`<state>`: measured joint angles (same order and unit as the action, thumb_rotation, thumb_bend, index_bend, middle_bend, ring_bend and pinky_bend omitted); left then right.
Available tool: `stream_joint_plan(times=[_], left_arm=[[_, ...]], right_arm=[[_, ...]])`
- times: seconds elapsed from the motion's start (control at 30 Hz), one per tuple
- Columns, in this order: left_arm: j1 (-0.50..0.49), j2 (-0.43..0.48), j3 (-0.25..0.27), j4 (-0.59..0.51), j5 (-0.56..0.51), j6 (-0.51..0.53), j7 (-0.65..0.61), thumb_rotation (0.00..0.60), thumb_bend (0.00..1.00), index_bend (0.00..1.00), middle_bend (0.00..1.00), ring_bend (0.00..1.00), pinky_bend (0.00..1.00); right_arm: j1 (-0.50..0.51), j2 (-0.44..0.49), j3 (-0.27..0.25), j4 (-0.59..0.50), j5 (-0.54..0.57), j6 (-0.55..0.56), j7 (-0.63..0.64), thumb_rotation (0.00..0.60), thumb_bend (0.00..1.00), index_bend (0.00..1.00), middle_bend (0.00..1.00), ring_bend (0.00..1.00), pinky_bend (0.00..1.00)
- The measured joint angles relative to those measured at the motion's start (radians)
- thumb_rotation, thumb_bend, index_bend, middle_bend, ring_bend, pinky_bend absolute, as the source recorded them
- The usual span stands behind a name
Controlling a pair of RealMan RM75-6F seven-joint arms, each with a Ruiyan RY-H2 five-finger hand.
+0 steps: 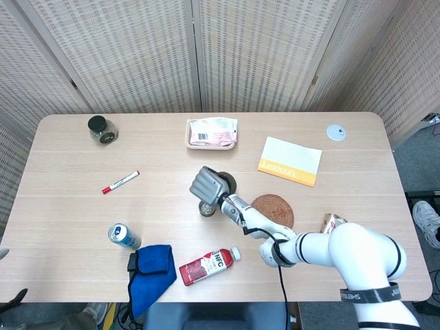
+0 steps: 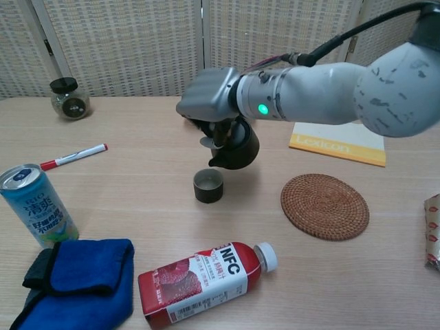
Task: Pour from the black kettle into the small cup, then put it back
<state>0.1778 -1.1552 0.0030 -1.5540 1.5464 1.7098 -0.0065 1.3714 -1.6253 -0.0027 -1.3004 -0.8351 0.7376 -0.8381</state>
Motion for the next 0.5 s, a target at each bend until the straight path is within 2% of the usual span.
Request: stream_joint_plan(times=[0.27, 0.5], left_arm=[[-0.016, 0.011, 0.000, -0.030, 0.012, -0.016, 0.029, 0.600, 0.06, 0.19, 0.02, 0.03, 0.00], [-0.042, 0.004, 0.000, -0.046, 0.024, -0.046, 0.050, 0.600, 0.06, 0.19, 0.02, 0.03, 0.00]], right_arm=[[-0.113, 0.120, 0.042, -0.117, -0.058, 0.035, 0.228, 0.442, 0.52, 1.00, 1.00, 0.93, 0.55], [-0.241, 0.254, 0.040, -0.224, -0.172, 0.089, 0.383, 0.441, 0.52, 1.00, 1.00, 0.93, 0.55]])
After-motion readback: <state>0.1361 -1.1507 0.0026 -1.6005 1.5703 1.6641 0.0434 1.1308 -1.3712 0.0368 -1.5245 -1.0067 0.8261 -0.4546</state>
